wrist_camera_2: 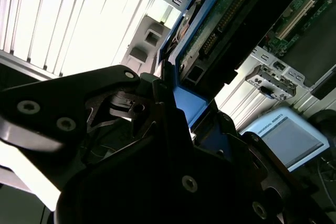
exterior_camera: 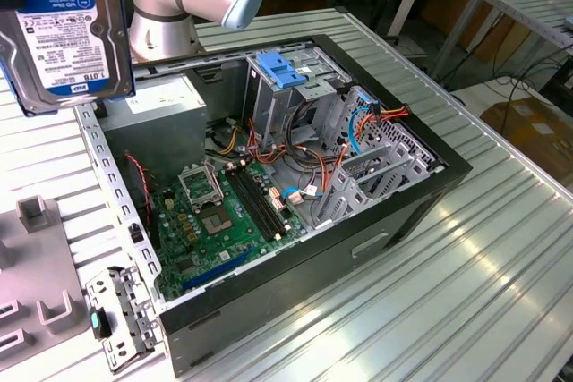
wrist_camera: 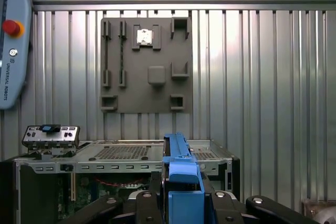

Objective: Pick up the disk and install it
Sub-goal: 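Pick up the disk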

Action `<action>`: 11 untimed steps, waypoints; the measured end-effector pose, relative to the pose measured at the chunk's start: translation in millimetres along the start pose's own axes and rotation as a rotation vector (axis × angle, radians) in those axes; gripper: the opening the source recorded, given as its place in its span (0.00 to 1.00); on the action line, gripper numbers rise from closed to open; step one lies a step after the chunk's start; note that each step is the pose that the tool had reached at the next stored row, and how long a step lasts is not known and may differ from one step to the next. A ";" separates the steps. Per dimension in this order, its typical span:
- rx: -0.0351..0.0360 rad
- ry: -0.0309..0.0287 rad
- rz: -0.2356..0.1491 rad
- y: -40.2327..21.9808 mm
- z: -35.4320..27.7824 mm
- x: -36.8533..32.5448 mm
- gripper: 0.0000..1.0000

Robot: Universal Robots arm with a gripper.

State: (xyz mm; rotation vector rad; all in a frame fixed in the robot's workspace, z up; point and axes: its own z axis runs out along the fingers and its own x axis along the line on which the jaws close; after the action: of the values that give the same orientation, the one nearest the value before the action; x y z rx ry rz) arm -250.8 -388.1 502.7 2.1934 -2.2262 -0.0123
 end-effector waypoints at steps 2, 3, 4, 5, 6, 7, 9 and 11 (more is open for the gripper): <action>0.0000 0.0000 0.000 -3.4 0.0 0.0 0.37; 0.0000 0.0000 0.000 -4.9 -0.1 0.0 0.37; 0.0000 0.0000 0.000 -7.0 -0.1 -0.1 0.37; 0.0000 0.0000 0.000 -8.8 -0.2 -0.1 0.37; 0.0000 0.0000 0.000 -10.0 -0.2 -0.1 0.37; 0.0001 0.0000 0.000 -12.3 -0.2 -0.1 0.37; 0.0000 0.0000 0.000 -15.1 -0.3 -0.1 0.37; 0.0001 0.0000 0.000 -18.6 -0.3 -0.2 0.37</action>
State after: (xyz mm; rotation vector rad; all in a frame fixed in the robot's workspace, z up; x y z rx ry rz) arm -232.2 -388.2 502.7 2.1935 -2.2263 -0.0123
